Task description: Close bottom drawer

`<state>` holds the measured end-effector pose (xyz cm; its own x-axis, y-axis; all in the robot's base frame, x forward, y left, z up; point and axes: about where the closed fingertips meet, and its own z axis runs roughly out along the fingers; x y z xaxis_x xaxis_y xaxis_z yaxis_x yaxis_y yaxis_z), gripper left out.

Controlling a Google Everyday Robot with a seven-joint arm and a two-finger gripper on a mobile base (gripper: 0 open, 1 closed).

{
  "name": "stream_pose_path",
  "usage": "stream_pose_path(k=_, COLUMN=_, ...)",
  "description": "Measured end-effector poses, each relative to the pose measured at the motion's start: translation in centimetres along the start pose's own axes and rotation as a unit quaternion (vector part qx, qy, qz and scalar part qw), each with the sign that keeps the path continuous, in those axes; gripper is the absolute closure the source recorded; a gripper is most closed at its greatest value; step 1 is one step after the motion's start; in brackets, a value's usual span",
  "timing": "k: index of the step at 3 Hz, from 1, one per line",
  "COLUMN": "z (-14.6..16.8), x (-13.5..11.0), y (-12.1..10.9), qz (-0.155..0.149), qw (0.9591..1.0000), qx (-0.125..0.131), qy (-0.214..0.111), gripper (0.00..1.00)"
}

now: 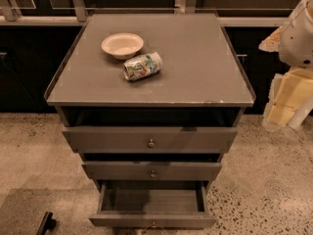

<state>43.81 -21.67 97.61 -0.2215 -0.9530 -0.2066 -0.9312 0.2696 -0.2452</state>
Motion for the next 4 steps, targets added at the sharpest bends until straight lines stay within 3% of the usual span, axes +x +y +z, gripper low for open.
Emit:
stream_pose_path(k=2, z=0.7, x=0.2, y=0.5, qz=0.006, qw=0.9999, qx=0.0, qy=-0.009, gripper=0.0)
stream_pose_path(k=3, z=3.8, x=1.3, y=2.8, qz=0.034, qw=0.9983, qx=-0.011, qy=-0.045, gripper=0.0)
stream_pose_path(k=4, z=10.8, x=3.8, y=5.9, qz=0.086, qw=0.9911, qx=-0.036, qy=-0.095, gripper=0.0)
